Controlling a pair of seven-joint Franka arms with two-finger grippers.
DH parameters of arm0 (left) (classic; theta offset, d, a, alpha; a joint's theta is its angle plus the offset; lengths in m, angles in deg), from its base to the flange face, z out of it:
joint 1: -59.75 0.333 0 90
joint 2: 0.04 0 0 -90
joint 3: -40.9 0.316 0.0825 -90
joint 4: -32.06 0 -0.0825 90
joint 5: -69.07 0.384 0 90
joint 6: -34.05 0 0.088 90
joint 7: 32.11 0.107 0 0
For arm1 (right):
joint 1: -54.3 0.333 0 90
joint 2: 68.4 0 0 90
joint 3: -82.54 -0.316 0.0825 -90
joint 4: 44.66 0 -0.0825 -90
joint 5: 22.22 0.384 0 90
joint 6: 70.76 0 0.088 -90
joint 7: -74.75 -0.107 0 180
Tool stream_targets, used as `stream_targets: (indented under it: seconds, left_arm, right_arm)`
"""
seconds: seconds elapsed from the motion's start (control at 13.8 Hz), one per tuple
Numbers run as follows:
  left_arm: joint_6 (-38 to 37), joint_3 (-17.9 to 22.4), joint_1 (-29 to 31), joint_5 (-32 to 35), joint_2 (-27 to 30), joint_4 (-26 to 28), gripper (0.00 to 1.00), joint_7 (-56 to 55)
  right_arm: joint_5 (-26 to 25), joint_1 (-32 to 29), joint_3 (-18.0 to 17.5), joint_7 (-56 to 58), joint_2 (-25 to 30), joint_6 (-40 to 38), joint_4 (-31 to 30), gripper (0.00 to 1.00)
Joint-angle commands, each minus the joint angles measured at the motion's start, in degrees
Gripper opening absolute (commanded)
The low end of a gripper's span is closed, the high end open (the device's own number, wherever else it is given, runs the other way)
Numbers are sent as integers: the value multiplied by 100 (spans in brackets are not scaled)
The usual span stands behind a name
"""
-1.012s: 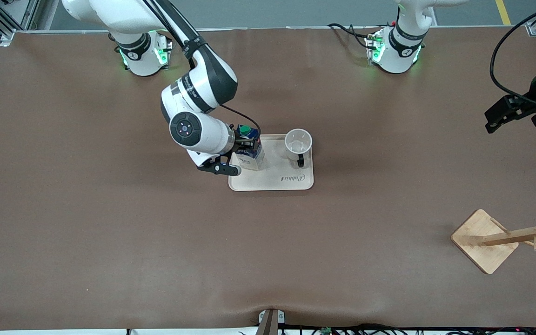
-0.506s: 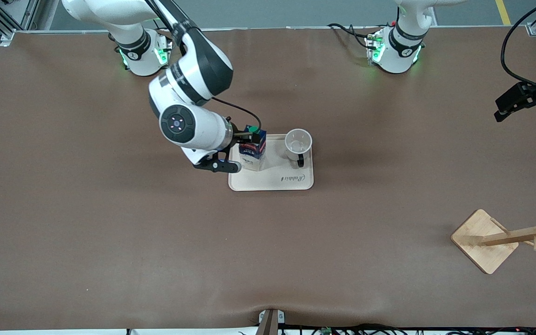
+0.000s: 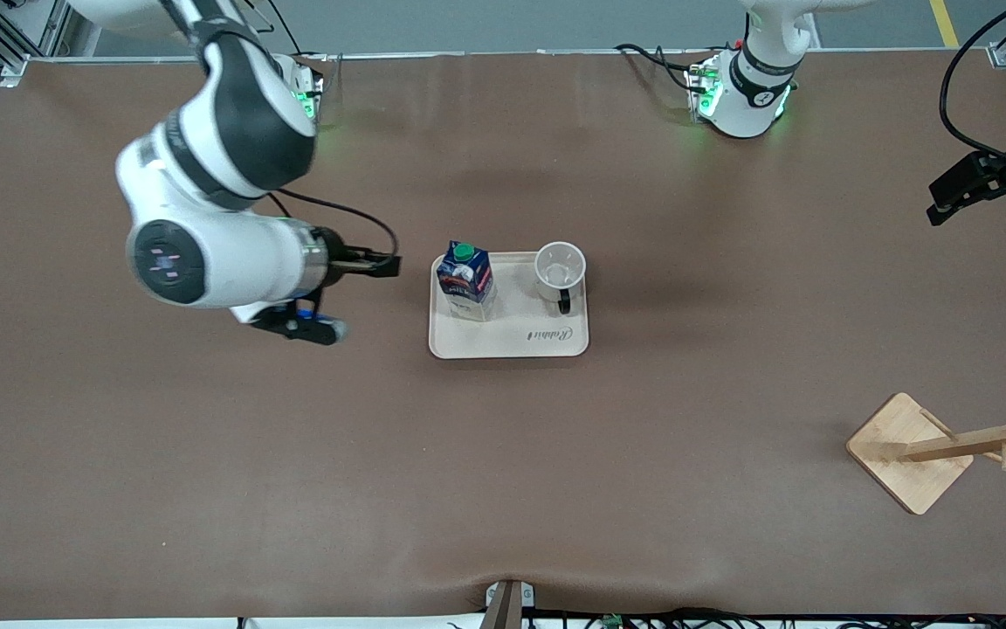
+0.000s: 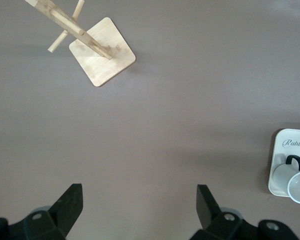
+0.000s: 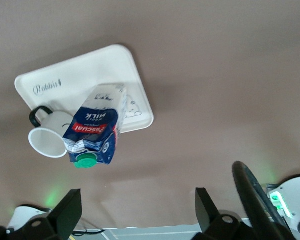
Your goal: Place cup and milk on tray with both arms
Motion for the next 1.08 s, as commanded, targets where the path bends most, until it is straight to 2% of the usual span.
stream_targets:
  seconds: [0.0, 0.22, 0.29, 0.43, 0.58, 0.72, 1.01]
  left_arm:
    - [-68, -23, 35, -42, 98, 58, 100, 47]
    - [-183, -14, 35, -24, 107, 49, 100, 56]
    - [-183, -5, 35, -24, 107, 40, 100, 47]
    - [-244, -5, 43, -24, 125, 40, 100, 3]
    - [-253, 4, 43, -24, 125, 40, 100, -6]
    - [-270, 4, 43, -15, 151, 40, 100, -14]
    - [-367, -49, 35, -15, 177, 66, 100, -154]
  right_arm:
    - [-453, -327, 159, -110, 331, -193, 184, 100]
    - [-1814, -275, 90, -23, 779, -193, 166, 100]
    - [-2071, -283, 90, 273, 920, -167, 131, 100]
    - [-2161, -476, 142, 1396, 1096, -150, -35, 100]
    - [-2135, -766, 134, 1883, 1351, -27, -333, 100]
    - [-2135, -1029, 134, 1998, 1772, 393, -894, 100]
    - [-2161, -1687, 142, 3087, 2546, 1114, -2020, 100]
